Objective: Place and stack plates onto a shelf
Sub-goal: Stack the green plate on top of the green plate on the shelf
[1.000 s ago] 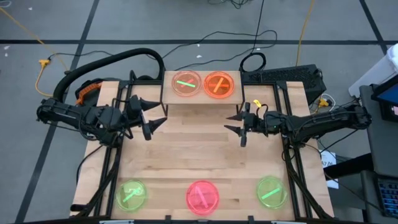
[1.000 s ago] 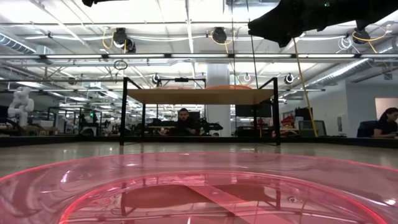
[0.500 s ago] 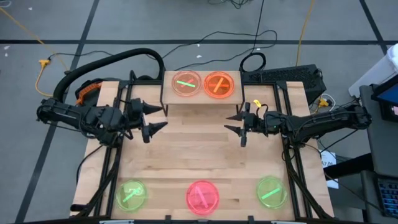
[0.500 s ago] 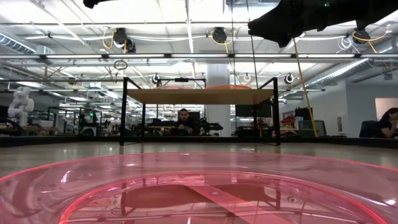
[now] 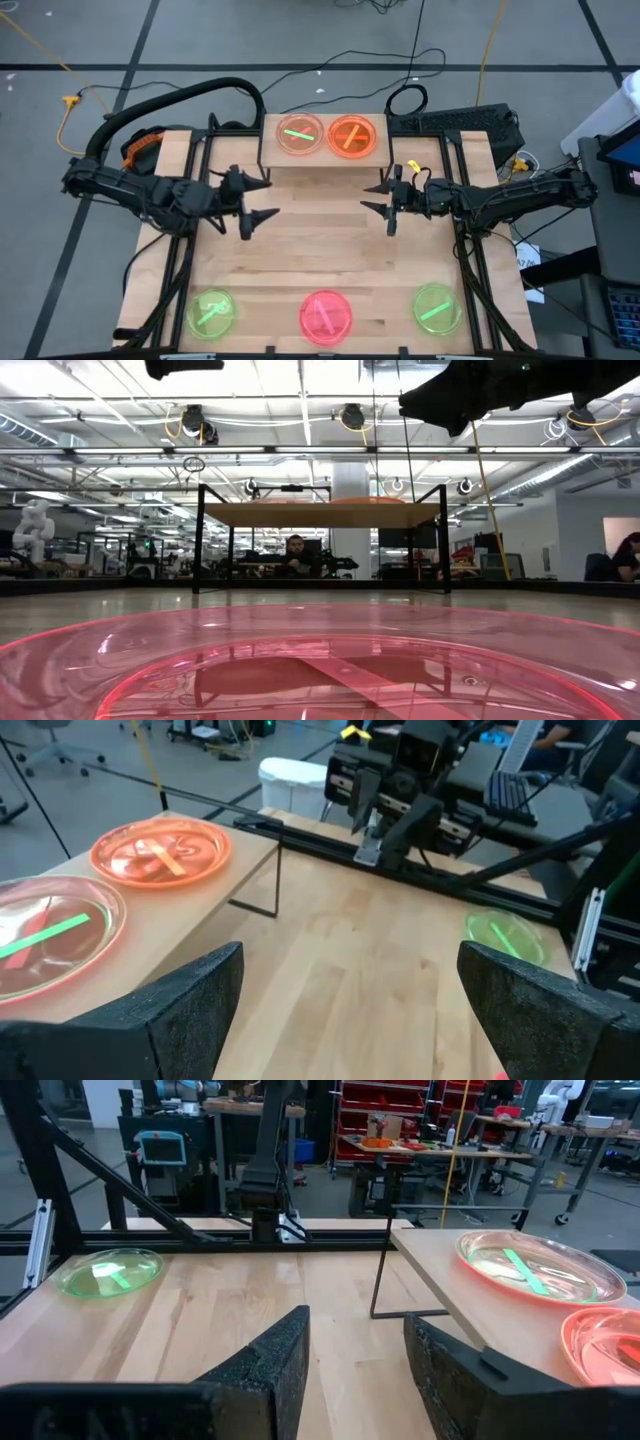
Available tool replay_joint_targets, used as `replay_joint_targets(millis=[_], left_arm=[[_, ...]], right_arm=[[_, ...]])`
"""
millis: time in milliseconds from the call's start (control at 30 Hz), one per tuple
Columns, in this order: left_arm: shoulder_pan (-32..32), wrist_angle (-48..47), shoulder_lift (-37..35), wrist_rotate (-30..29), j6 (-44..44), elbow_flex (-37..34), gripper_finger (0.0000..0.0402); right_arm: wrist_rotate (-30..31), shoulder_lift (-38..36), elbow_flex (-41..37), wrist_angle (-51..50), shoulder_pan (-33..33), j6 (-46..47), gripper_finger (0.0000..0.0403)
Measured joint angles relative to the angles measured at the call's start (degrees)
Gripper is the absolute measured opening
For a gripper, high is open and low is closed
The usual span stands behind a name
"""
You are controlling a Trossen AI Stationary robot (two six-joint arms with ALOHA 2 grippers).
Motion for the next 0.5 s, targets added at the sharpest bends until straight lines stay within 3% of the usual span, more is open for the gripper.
replay_joint_targets(millis=[500], left_arm=[[-1.0,-0.3,0.3,0.1,0.0,0.0,0.0372]], right_arm=[[0.0,0.0,0.0,0.5,0.0,-0.3,0.0148]])
